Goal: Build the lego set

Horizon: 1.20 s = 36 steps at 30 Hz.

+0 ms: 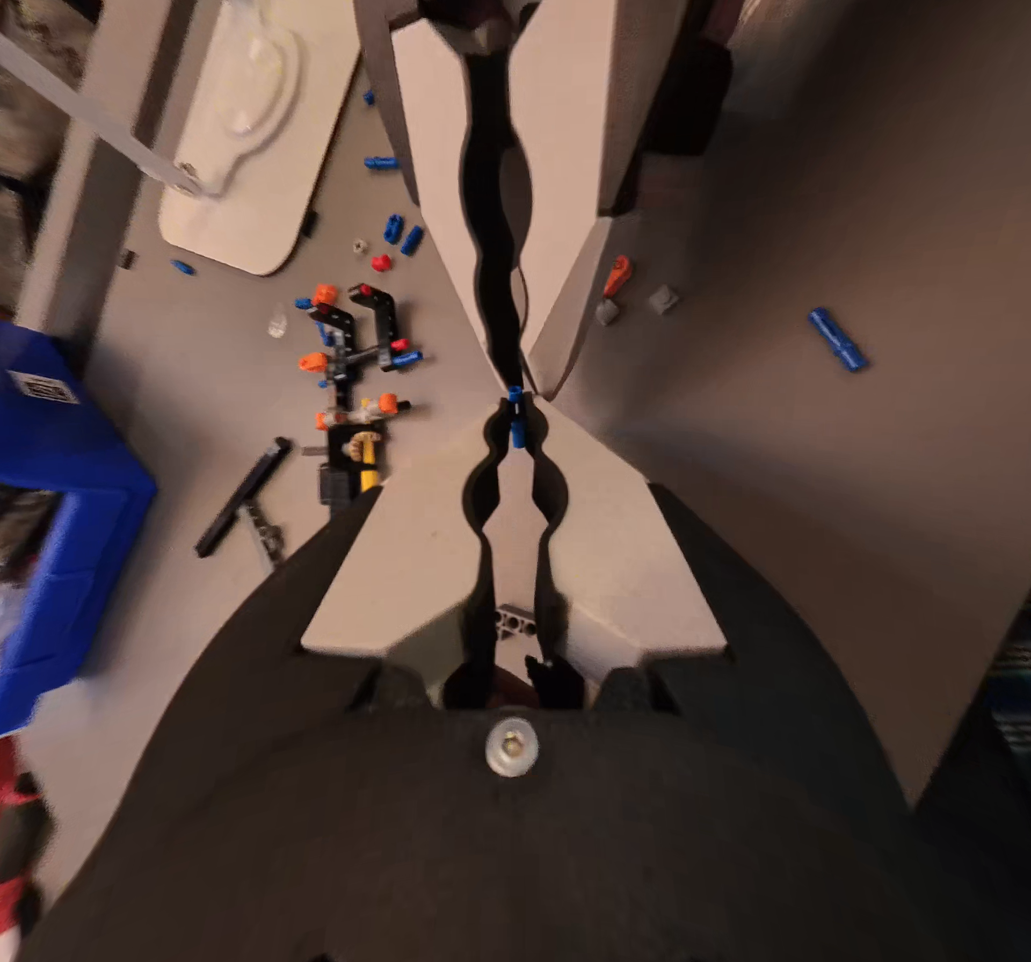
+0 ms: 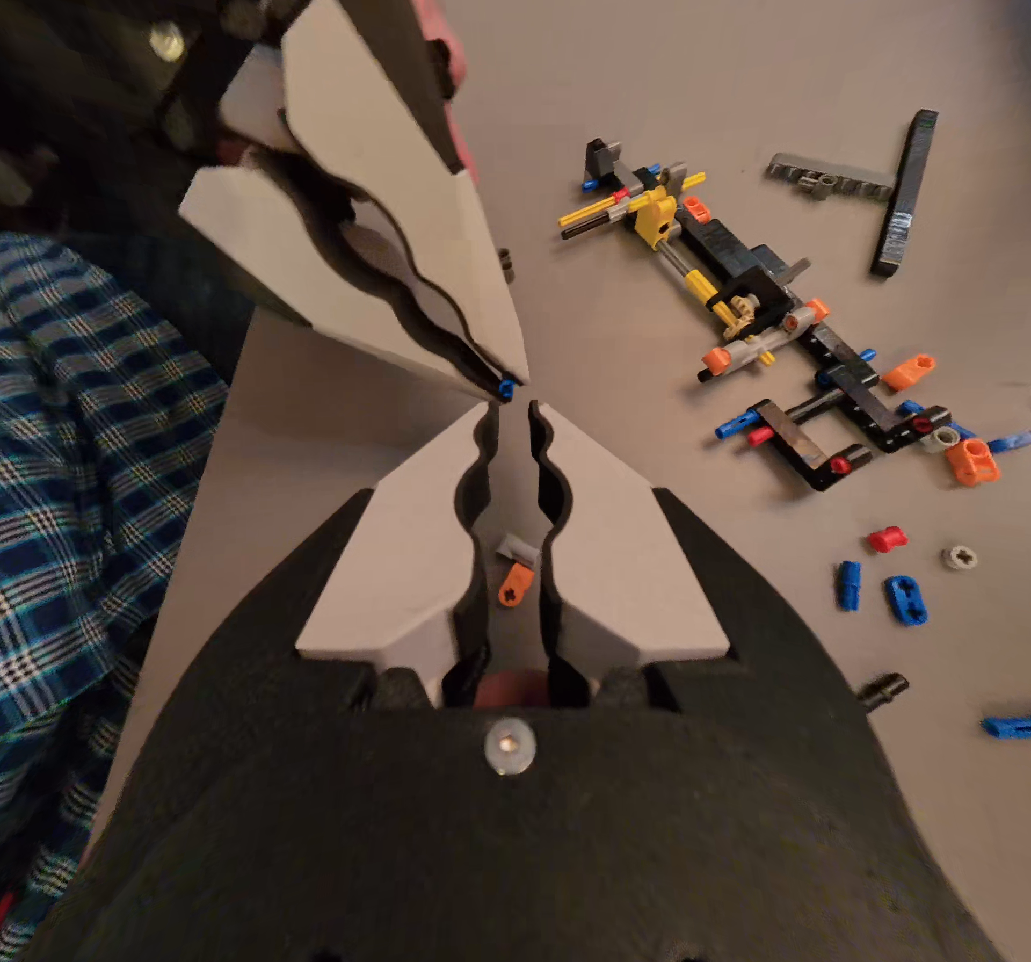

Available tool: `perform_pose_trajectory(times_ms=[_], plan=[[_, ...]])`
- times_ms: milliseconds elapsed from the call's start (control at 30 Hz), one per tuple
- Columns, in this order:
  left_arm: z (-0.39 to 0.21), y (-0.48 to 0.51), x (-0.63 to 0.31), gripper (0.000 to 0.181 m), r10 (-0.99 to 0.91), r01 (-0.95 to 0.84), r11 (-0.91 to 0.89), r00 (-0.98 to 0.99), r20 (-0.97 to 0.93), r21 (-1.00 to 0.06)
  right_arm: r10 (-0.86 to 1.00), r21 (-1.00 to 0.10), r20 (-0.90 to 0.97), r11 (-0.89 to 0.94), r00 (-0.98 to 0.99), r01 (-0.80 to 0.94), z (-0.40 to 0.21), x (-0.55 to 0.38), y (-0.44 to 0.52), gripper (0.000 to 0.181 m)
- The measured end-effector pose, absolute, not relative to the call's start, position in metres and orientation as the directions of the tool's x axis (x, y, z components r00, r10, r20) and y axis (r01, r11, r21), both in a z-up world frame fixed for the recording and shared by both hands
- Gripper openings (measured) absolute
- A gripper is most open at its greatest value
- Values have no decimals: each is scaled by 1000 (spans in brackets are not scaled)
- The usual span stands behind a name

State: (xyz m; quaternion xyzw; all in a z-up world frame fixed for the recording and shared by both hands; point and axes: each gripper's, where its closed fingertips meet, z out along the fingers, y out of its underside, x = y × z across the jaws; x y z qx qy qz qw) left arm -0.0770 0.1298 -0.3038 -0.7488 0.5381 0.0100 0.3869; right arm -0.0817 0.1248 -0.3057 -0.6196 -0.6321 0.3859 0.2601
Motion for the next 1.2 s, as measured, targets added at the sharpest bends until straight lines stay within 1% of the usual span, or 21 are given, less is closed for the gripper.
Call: perform_pose_trajectory(times_ms=[67, 333, 500, 567, 833, 933, 1100, 1200], plan=[[-300, 133, -77, 2, -768, -844, -91, 397, -502, -529, 975, -814, -208, -126, -81, 567, -303, -82, 124, 11], [-286, 142, -80, 2, -673, -894, -22, 345, -654, -448, 905, -815, -425, -376, -15, 442, -282, -79, 134, 12], [-282, 146, -79, 2, -631, -924, 8, 291, -719, -382, 862, -794, -507, -466, -1, 391, -278, -79, 135, 8], [-281, 147, -78, 2, -623, -926, 13, 287, -728, -376, 847, -785, -532, -499, 13, 366, -277, -77, 138, 12], [-278, 147, -71, 2, -611, -931, 56, 253, -750, -360, 832, -791, -554, -534, 20, 298, -263, -71, 142, 12], [-274, 148, -68, 2, -594, -930, 71, 252, -764, -362, 845, -797, -534, -516, 34, 314, -267, -70, 143, 14], [-269, 149, -66, 1, -561, -938, 98, 224, -797, -333, 847, -807, -532, -512, 15, 293, -261, -71, 140, 5], [-265, 149, -65, 1, -534, -944, 126, 194, -823, -304, 859, -826, -512, -496, 11, 267, -258, -70, 139, 4]])
